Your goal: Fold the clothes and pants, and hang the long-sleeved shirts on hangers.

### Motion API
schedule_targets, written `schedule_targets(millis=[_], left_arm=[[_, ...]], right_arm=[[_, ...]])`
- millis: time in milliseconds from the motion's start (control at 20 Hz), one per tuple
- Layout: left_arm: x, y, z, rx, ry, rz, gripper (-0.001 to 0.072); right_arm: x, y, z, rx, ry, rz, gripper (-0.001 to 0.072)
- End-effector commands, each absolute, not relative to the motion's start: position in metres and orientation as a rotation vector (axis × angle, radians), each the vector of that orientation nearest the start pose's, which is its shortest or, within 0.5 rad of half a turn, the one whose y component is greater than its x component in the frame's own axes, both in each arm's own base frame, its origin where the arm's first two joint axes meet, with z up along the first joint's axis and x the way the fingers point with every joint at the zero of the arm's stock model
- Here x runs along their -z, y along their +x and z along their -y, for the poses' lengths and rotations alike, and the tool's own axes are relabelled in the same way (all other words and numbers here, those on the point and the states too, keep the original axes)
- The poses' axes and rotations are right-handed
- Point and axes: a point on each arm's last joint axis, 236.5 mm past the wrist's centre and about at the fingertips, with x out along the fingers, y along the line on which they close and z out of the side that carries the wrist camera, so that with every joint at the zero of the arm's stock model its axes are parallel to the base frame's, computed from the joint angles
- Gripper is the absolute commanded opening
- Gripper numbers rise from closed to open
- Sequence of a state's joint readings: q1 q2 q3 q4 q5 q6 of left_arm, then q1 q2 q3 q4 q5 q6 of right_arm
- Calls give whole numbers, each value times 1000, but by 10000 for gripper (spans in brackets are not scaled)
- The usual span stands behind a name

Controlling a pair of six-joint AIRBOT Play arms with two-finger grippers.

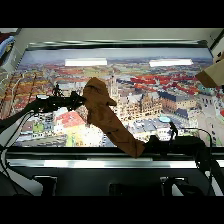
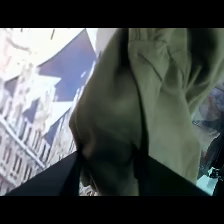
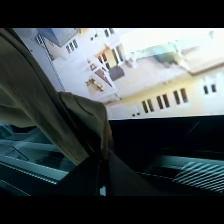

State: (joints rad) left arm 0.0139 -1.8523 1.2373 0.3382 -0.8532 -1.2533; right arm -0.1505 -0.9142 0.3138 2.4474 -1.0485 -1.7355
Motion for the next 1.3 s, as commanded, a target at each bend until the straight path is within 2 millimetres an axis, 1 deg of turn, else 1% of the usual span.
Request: schedule_targets(millis=[0, 50, 100, 150, 200, 250, 350, 400, 450, 500, 550, 600, 650, 700, 750, 800, 850, 900, 950, 1000, 1050, 1100, 1150, 1200, 1250], left_arm=[[99, 495, 180, 355, -1061, -1208, 113], [93, 496, 183, 375, -1058, -1206, 18], [81, 499, 183, 399, -1054, -1193, 16], [65, 505, 179, 423, -1046, -1167, 16], [42, 513, 171, 447, -1028, -1123, 15], [15, 521, 158, 458, -990, -1068, 14], [-39, 531, 124, 426, -891, -975, 14], [-73, 533, 103, 394, -823, -918, 14], [-111, 532, 81, 362, -742, -850, 14], [-151, 530, 61, 326, -673, -778, 14], [-198, 523, 40, 283, -605, -685, 14], [-245, 513, 24, 252, -545, -587, 14], [-298, 496, 12, 230, -481, -477, 14], [-347, 475, 4, 210, -421, -374, 15], [-395, 448, -2, 180, -377, -272, 15], [-433, 419, -7, 144, -340, -185, 15], [-465, 388, -12, 99, -306, -109, 15], [-490, 355, -16, 54, -280, -39, 15], [-507, 326, -20, 11, -269, 10, 15], [-517, 300, -26, -36, -266, 43, 15], [-523, 279, -28, -66, -269, 62, 16], [-523, 268, -27, -73, -267, 61, 16], [-517, 265, -25, -70, -268, 32, 16], [-505, 269, -20, -54, -277, -16, 16], [-486, 281, -16, -35, -286, -88, 16]], right_arm=[[76, 211, -128, -234, 929, -1418, 27], [73, 214, -127, -236, 923, -1401, 27], [65, 220, -125, -248, 894, -1365, 26], [53, 232, -118, -254, 840, -1308, 25], [33, 250, -108, -252, 773, -1228, 25], [4, 273, -92, -226, 693, -1126, 24], [-75, 321, -54, -153, 521, -895, 24], [-127, 341, -34, -116, 435, -768, 24], [-180, 355, -20, -89, 358, -643, 25], [-241, 362, -8, -69, 289, -499, 25], [-296, 361, -1, -55, 238, -373, 25], [-352, 354, 2, -48, 200, -246, 25], [-399, 341, 1, -53, 174, -142, 25], [-443, 323, -2, -62, 158, -46, 25], [-480, 304, -6, -72, 143, 35, 26], [-507, 285, -9, -77, 126, 99, 26], [-529, 268, -11, -77, 110, 149, 26], [-548, 251, -11, -70, 90, 193, 26], [-561, 238, -11, -61, 78, 224, 26], [-568, 230, -11, -55, 75, 244, 26], [-571, 227, -11, -57, 85, 252, 26], [-570, 228, -11, -60, 101, 243, 26], [-559, 237, -11, -62, 117, 199, 26], [-544, 250, -10, -64, 154, 134, 26], [-522, 269, -11, -71, 205, 41, 26]])
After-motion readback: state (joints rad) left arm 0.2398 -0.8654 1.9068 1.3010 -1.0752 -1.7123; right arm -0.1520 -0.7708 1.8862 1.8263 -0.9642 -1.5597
